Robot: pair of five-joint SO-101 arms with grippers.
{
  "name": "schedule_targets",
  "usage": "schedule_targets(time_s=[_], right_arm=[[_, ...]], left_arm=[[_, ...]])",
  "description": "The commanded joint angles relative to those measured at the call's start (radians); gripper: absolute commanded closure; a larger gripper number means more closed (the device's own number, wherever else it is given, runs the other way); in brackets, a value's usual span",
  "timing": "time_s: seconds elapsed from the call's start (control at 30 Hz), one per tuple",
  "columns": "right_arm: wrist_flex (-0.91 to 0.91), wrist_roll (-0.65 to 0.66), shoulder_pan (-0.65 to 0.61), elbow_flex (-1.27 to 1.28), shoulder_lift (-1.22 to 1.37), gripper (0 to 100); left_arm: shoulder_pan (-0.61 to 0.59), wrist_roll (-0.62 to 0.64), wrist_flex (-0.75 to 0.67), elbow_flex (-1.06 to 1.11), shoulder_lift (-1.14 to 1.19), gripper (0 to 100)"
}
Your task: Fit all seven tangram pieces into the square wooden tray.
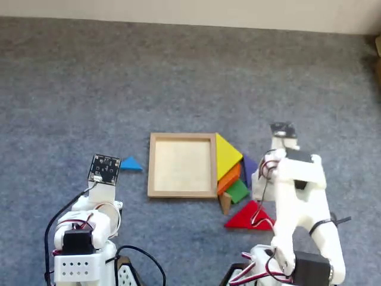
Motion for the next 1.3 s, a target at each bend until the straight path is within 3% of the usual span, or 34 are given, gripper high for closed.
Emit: schedule_targets(time_s=[0.0,0.3,0.67,0.97,1.27], right_arm=[[0.13,0.018,0.013,-0.122,-0.007,55.2],[0.315,0.029,-0.171,-0.194,-0.018,55.2],[0.358,0.292,-0.412,0.059,-0.354,55.2],[0.073,0.315,-0.487,0.294,-0.277,55.2],[-0.151,0.315,-0.486,0.305,-0.028,55.2]], left_arm=[[-0.004,0.009,0.003,0.021,-0.028,96],[-0.004,0.009,0.003,0.021,-0.028,96],[-0.004,0.009,0.003,0.021,-0.028,96],[-0.004,0.009,0.003,0.021,-0.028,96],[-0.004,0.009,0.003,0.021,-0.028,96]])
